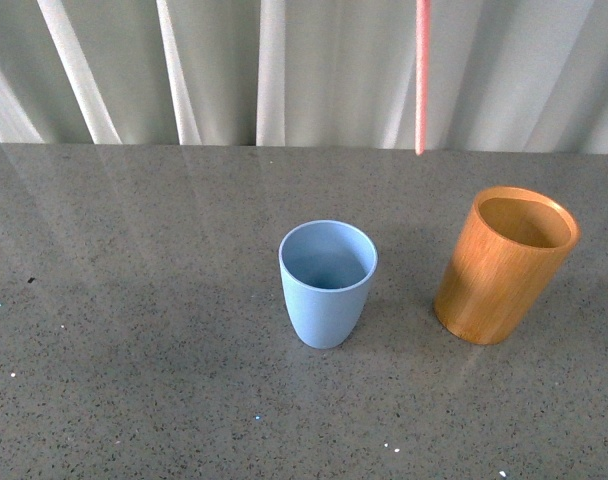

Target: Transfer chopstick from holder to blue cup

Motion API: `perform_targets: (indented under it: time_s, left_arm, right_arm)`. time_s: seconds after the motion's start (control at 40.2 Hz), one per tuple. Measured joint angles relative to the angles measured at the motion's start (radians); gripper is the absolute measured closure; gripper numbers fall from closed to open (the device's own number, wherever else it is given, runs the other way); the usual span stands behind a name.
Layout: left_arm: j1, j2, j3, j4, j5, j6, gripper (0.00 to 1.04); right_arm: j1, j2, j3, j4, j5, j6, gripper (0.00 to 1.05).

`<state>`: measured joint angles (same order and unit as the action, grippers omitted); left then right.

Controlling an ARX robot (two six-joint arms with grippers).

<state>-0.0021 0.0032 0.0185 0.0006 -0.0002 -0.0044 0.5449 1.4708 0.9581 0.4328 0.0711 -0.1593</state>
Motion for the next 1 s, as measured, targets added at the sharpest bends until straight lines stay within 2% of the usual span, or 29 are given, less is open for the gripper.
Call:
perform_targets:
  time_s: [0.622, 0.995]
  left_arm:
    - [0.000, 0.000, 0.000, 0.000, 0.000, 0.000, 0.07]
    - [0.000, 0.000, 0.000, 0.000, 0.000, 0.000, 0.07]
  right_arm:
    - [0.065, 0.136, -0.058, 0.092, 0.019, 0.112, 1.03]
    - [0.059, 0.182, -0.064, 0.129, -0.014, 0.123, 1.03]
